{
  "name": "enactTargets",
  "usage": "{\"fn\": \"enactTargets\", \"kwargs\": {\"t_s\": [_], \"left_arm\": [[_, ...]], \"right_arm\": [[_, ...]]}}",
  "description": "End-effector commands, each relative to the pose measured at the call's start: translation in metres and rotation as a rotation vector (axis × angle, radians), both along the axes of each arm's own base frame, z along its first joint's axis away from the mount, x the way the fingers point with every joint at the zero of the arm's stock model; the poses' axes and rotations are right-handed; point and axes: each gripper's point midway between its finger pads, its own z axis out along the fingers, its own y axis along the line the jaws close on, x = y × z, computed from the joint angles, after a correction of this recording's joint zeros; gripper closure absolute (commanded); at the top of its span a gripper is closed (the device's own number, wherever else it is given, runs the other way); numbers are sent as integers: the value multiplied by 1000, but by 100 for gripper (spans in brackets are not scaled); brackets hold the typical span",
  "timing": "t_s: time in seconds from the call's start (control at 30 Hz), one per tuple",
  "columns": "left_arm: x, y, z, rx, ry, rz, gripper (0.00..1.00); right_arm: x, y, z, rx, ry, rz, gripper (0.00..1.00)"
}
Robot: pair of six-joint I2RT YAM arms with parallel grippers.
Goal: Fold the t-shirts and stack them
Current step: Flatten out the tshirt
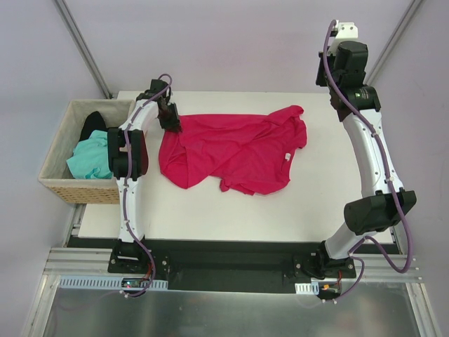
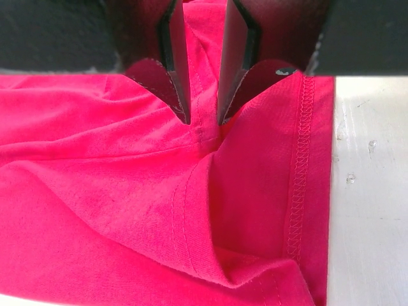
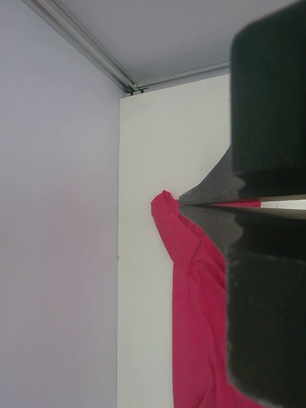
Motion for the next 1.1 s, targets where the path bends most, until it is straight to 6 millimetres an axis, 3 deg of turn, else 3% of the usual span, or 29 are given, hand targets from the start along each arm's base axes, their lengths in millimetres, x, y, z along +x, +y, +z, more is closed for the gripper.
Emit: {"fn": "enactTargets", "kwargs": {"t_s": [0.0, 0.47, 0.6, 0.67, 0.83, 1.07], "left_arm": [[-5, 5, -1, 31, 18, -1, 77], [-17, 5, -18, 27, 72, 5, 79], [-14, 1, -18, 12, 69, 3, 98], [-11, -1, -15, 4, 61, 1, 100], [0, -4, 7, -6, 5, 3, 100], [19, -4, 82, -14, -161, 13, 100]], "right_arm": [[-16, -2, 52, 19, -126, -9, 95], [-25, -5, 65, 17, -155, -11, 95], [-28, -6, 67, 14, -160, -13, 95], [-30, -8, 69, 13, -163, -18, 95], [-32, -9, 70, 9, -165, -22, 96], [-32, -9, 67, 26, -164, -28, 96]]}}
